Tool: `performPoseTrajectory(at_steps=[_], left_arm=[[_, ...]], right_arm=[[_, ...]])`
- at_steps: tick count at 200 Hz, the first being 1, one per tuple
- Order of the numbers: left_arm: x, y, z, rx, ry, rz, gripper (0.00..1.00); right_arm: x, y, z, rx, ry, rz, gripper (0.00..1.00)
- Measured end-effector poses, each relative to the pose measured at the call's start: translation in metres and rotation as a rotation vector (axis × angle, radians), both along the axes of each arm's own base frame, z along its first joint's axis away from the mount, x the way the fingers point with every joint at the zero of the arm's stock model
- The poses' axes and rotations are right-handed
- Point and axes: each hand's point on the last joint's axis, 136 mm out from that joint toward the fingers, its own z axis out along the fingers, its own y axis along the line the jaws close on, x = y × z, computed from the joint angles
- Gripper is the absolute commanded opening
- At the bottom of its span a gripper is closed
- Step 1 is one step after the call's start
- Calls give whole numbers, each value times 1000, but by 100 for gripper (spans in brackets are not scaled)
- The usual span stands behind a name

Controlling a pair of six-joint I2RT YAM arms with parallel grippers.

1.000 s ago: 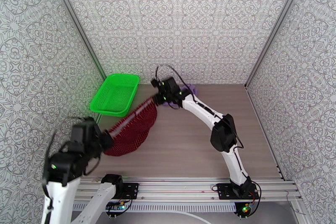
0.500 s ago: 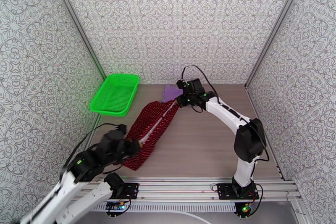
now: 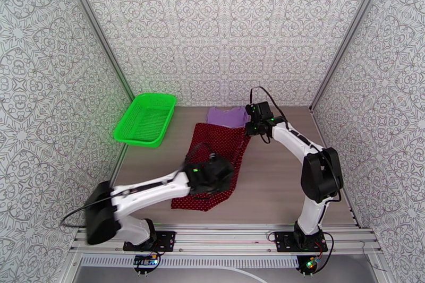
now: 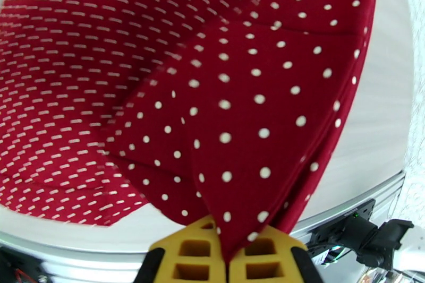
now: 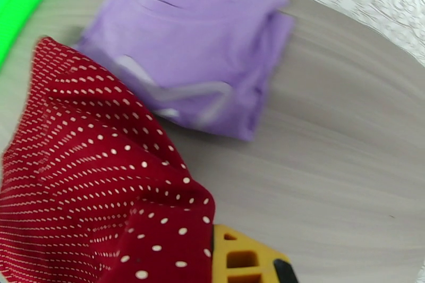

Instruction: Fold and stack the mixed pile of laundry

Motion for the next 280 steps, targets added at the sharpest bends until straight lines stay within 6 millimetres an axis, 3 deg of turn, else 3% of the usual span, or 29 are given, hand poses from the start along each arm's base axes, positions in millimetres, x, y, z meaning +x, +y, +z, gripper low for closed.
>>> performPoseTrajectory(at_steps=[34,47,56,78,96,117,156,178,192,217,233,243,259,280], left_arm=[[1,-70,-26,-14,77,-138,0],[2,-94,-29,-38,92,-184,0],[2,-110,-30,-57,102,-217,13],[-2,-137,-31,-100,132,-293,72],[-8,-150,-31,-124,153,-342,98],[-15,-154,-26,-131,167,-384,99],[-22,-152,-3,-135,149,-450,99],[-24,-132,19,-111,111,-459,99],[-26,-103,40,-101,68,-437,99],[-17,-17,67,-124,3,-310,99],[-1,48,62,-131,-17,-156,99],[6,88,49,-122,-17,-46,99],[0,131,19,-96,20,60,99],[-13,166,-12,-73,72,151,99]], right_arm=[[-1,-24,-11,-94,8,-33,0],[-2,-32,-14,-123,15,-47,15],[-2,-39,-16,-146,17,-56,29],[-2,-55,-19,-197,21,-88,56],[-3,-68,-21,-234,30,-121,67],[-5,-84,-22,-275,46,-160,74],[-22,-121,-15,-338,95,-269,75],[-38,-134,10,-309,82,-355,76],[-57,-135,31,-237,49,-406,76],[-106,-126,38,-72,49,-428,71],[-143,-116,17,29,118,-423,65],[-165,-109,-3,77,177,-415,63],[-201,-96,-40,146,292,-414,60],[-238,-80,-75,217,412,-413,56]])
